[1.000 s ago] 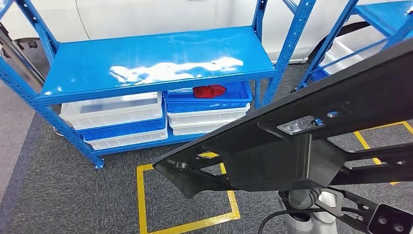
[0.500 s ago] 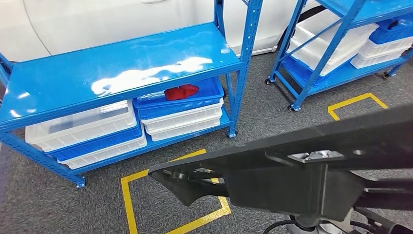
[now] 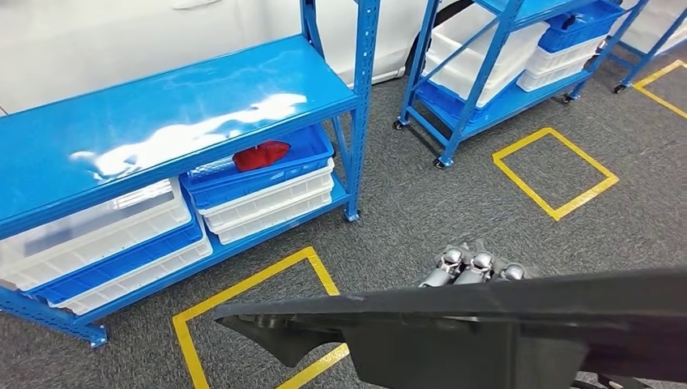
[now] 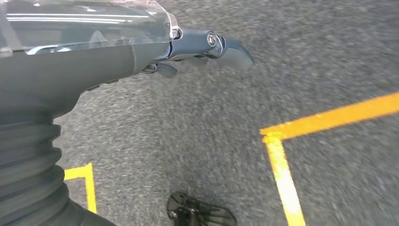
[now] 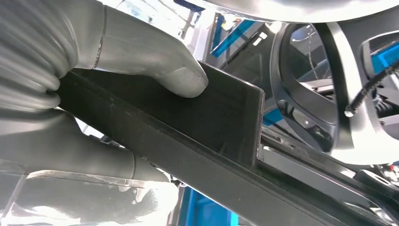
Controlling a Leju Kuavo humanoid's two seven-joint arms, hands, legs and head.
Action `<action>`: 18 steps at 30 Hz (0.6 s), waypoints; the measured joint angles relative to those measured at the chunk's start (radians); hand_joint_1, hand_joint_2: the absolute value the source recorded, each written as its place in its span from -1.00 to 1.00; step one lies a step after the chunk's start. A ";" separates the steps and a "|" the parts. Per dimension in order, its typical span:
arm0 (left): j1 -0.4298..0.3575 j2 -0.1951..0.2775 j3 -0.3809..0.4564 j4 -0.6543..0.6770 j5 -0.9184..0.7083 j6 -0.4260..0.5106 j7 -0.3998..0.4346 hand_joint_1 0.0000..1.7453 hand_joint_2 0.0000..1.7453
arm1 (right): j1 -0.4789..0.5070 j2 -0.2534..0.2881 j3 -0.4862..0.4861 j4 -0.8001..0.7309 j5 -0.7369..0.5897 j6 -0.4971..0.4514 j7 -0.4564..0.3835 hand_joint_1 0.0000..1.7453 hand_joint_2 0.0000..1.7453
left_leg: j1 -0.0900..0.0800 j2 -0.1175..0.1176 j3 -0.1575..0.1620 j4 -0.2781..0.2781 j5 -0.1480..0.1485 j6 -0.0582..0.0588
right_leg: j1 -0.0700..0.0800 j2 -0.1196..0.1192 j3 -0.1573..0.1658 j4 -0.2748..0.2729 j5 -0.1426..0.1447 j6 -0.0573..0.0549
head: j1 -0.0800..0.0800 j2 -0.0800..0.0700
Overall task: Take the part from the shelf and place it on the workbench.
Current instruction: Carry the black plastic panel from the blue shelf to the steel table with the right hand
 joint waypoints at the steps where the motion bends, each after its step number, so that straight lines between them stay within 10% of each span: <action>1: -0.002 -0.001 0.000 0.000 0.001 -0.002 -0.006 -1.00 1.00 | -0.007 -0.004 0.008 0.011 0.001 -0.006 0.001 1.00 1.00 | -0.002 0.010 0.001 0.000 -0.002 -0.003 | 0.005 -0.019 0.037 -0.069 0.023 -0.007 | 0.000 0.000; 3: -0.004 -0.002 0.000 0.000 0.001 -0.007 -0.016 -1.00 1.00 | -0.025 -0.010 0.023 0.037 0.010 -0.018 0.005 1.00 1.00 | -0.006 0.027 0.004 0.001 -0.005 -0.012 | 0.014 -0.043 0.071 -0.140 0.038 -0.019 | 0.000 0.000; 6: -0.009 -0.004 0.001 0.000 -0.001 -0.013 -0.033 -1.00 1.00 | -0.058 -0.015 0.047 0.094 0.048 -0.047 0.031 1.00 1.00 | -0.006 0.046 0.008 0.001 -0.010 -0.028 | 0.015 -0.017 0.068 -0.149 0.044 -0.033 | 0.000 0.000; 12: -0.006 -0.008 0.001 0.000 -0.010 -0.020 -0.050 -1.00 1.00 | -0.125 -0.019 0.123 0.244 0.162 -0.134 0.042 1.00 1.00 | 0.001 -0.051 -0.112 0.262 -0.137 -0.050 | 0.006 0.043 0.067 -0.161 0.057 -0.054 | 0.000 0.000; 14: -0.004 -0.007 0.001 0.000 -0.011 -0.023 -0.050 -1.00 1.00 | -0.140 -0.023 0.149 0.289 0.176 -0.149 0.041 1.00 1.00 | 0.003 -0.056 -0.109 0.243 -0.097 -0.051 | 0.006 0.068 0.066 -0.157 0.057 -0.052 | 0.000 0.000; 18: -0.003 -0.005 0.000 0.000 -0.011 -0.024 -0.048 -1.00 1.00 | -0.192 -0.024 0.189 0.360 0.182 -0.176 0.043 1.00 1.00 | 0.010 -0.118 -0.019 0.030 0.001 -0.044 | 0.004 0.113 0.054 -0.138 0.054 -0.035 | 0.000 0.000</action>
